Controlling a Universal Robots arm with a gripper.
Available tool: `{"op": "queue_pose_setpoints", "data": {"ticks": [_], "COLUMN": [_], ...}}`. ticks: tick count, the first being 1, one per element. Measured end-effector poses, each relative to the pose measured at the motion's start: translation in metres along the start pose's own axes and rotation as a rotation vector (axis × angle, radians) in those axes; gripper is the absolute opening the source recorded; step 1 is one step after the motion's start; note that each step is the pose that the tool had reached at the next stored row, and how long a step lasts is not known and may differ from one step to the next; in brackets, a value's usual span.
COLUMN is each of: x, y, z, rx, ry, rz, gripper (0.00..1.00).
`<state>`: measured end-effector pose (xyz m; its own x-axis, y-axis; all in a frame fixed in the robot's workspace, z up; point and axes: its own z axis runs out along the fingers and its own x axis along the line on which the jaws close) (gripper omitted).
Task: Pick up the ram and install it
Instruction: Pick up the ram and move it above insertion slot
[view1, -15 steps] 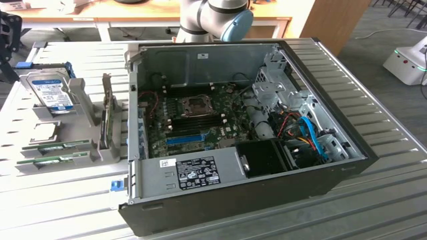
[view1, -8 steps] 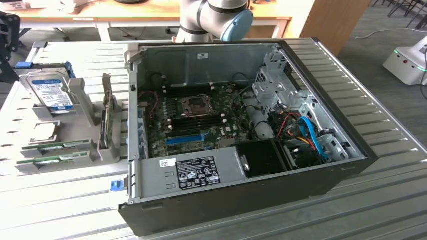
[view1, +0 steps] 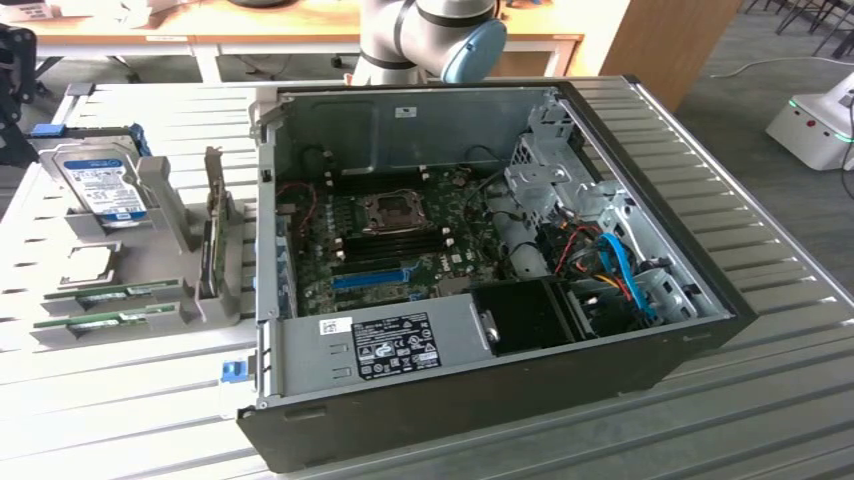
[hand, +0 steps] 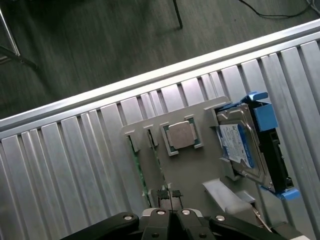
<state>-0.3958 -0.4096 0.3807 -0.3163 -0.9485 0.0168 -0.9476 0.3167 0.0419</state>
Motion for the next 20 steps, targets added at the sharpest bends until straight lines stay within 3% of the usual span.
{"op": "queue_pose_setpoints", "data": {"ticks": [20], "x": [0.0000], "y": [0.0000], "z": [0.0002], "rx": [0.0031], "ry": [0.0077], "rz": [-0.183], "gripper": [0.11]}}
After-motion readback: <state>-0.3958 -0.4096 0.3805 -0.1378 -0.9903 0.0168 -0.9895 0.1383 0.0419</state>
